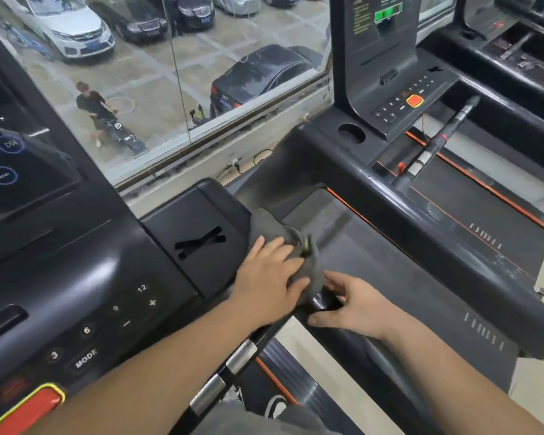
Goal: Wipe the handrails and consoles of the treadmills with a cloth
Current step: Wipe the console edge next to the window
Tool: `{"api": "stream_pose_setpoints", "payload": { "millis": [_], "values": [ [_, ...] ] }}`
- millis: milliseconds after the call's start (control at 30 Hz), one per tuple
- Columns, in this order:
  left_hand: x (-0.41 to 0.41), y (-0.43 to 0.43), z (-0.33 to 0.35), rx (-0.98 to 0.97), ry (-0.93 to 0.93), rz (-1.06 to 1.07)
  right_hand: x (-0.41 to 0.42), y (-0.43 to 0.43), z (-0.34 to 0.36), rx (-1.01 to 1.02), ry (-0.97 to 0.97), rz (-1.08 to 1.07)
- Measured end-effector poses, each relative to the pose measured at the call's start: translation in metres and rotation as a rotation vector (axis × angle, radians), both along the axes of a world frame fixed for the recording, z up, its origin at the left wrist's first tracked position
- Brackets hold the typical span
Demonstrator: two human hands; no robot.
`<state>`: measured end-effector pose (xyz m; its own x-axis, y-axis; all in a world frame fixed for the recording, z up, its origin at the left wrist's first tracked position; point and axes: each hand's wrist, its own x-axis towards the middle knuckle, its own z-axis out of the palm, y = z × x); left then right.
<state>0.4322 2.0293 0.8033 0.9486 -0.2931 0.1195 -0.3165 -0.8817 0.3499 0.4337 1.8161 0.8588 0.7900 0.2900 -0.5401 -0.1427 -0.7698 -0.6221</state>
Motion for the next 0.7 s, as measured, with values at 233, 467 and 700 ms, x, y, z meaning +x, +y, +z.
{"api": "stream_pose_setpoints", "payload": {
  "millis": [233, 467, 700],
  "values": [
    [0.023, -0.008, 0.002, 0.125, 0.029, 0.077, -0.032, -0.058, -0.005, -0.266, 0.039, -0.022],
    [-0.056, -0.083, 0.007, 0.057, 0.013, -0.213, -0.071, -0.106, -0.004, -0.267, -0.001, 0.072],
    [-0.036, -0.106, 0.011, 0.094, 0.113, 0.367, -0.114, -0.145, -0.011, -0.241, -0.086, 0.052]
  ]
}}
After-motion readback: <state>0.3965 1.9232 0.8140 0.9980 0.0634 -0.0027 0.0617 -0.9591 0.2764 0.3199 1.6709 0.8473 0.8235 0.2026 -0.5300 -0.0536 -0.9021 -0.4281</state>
